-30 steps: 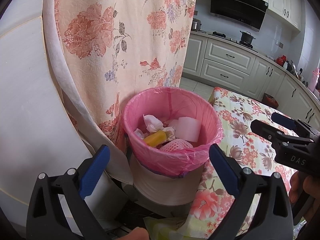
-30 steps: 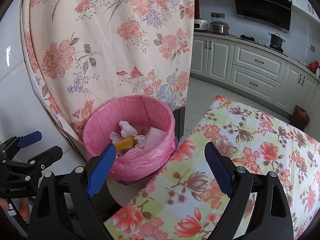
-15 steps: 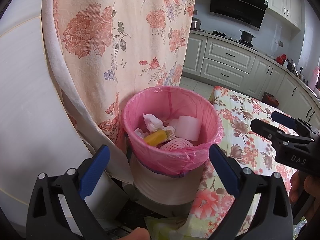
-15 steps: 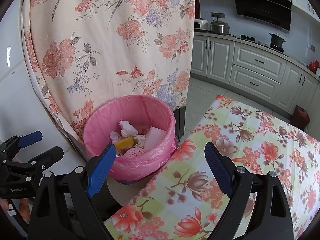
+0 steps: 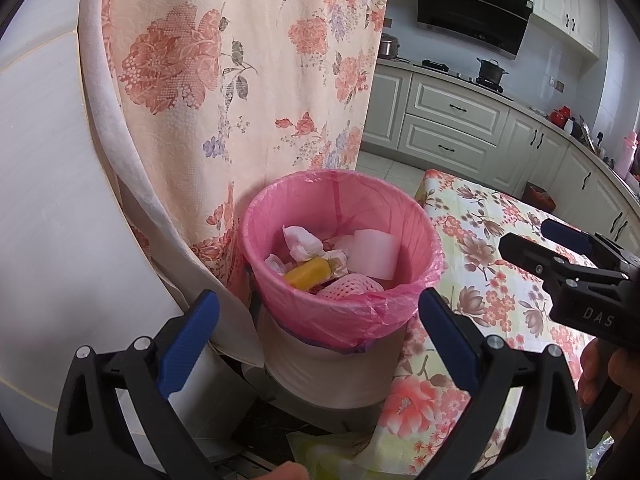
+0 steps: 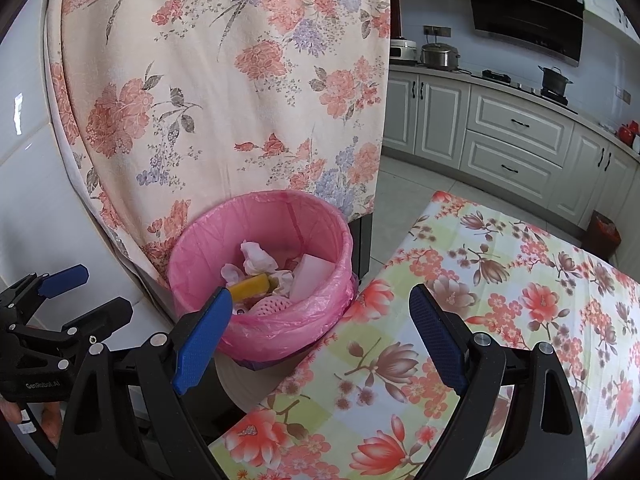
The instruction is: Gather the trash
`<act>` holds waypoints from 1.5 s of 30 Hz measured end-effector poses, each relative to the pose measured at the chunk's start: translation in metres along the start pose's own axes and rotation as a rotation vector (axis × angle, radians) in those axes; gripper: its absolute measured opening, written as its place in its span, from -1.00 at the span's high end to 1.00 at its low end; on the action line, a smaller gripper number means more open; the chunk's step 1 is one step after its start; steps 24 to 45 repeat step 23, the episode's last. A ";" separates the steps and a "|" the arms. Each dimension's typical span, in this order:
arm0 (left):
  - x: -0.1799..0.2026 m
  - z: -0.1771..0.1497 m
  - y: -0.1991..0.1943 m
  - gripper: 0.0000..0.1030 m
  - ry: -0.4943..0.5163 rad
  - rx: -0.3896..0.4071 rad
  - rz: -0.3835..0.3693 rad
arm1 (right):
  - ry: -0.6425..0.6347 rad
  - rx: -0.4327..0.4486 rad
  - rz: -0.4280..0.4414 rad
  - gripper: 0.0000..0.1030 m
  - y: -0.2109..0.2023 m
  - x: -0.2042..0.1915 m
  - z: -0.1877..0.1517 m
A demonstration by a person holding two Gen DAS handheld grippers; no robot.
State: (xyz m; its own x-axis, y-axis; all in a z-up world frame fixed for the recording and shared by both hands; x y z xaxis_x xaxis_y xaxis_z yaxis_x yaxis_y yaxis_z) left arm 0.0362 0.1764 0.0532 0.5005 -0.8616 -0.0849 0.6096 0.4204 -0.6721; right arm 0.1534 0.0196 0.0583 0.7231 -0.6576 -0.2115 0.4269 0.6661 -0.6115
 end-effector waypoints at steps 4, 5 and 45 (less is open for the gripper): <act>-0.002 0.000 0.001 -0.90 -0.014 -0.002 -0.004 | 0.000 -0.002 0.001 -0.64 0.000 0.000 0.000; -0.002 0.000 0.001 -0.90 -0.013 -0.001 -0.003 | 0.000 -0.002 0.001 -0.64 0.000 0.000 -0.001; 0.000 -0.001 -0.004 -0.90 0.008 0.014 0.017 | 0.000 -0.008 0.001 -0.64 0.003 0.002 -0.004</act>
Point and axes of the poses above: each gripper's, at about its wrist camera, not at the fingertips, and y roughly the way its jaws point, x to its right, z to its top, the point moved 2 cm from there along y, roughly the way its jaws point, and after that the axes turned 13 degrees about z, right-handed, at the moved point
